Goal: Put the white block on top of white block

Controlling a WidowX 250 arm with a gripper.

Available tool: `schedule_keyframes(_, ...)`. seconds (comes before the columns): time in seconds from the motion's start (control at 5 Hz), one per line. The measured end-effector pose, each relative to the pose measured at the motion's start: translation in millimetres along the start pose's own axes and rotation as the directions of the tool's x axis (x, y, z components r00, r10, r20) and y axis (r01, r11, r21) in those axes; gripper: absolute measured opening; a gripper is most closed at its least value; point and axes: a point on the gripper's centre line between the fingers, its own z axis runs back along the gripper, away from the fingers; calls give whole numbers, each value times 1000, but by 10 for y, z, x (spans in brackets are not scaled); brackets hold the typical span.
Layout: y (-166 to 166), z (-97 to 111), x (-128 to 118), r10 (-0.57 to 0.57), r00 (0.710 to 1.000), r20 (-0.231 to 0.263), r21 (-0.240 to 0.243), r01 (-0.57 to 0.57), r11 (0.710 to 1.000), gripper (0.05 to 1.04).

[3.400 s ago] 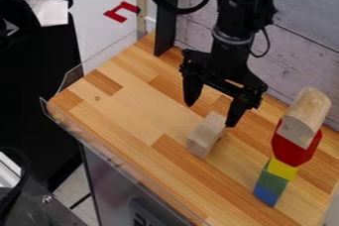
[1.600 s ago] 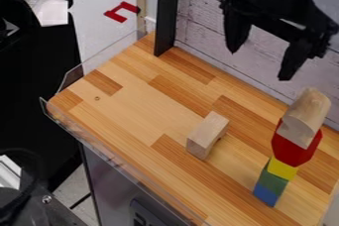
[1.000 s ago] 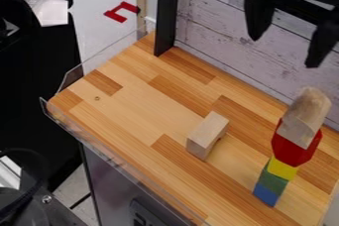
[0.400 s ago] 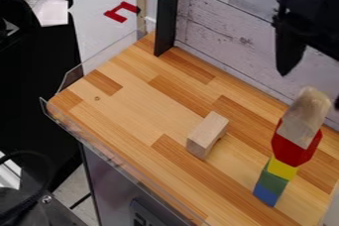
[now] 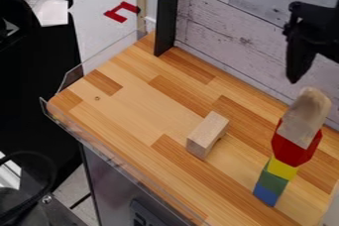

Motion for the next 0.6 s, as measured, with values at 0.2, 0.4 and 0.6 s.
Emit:
schedule_keyframes(0.2,-23,-75,24,6,1000,-30,4,-6,1000,999)
schedule_keyframes(0.4,-37,-181,25,8,998,-66,13,-7,1000,999)
schedule_keyframes(0.6,-16,-314,14,19,992,-121,21,-17,1000,999)
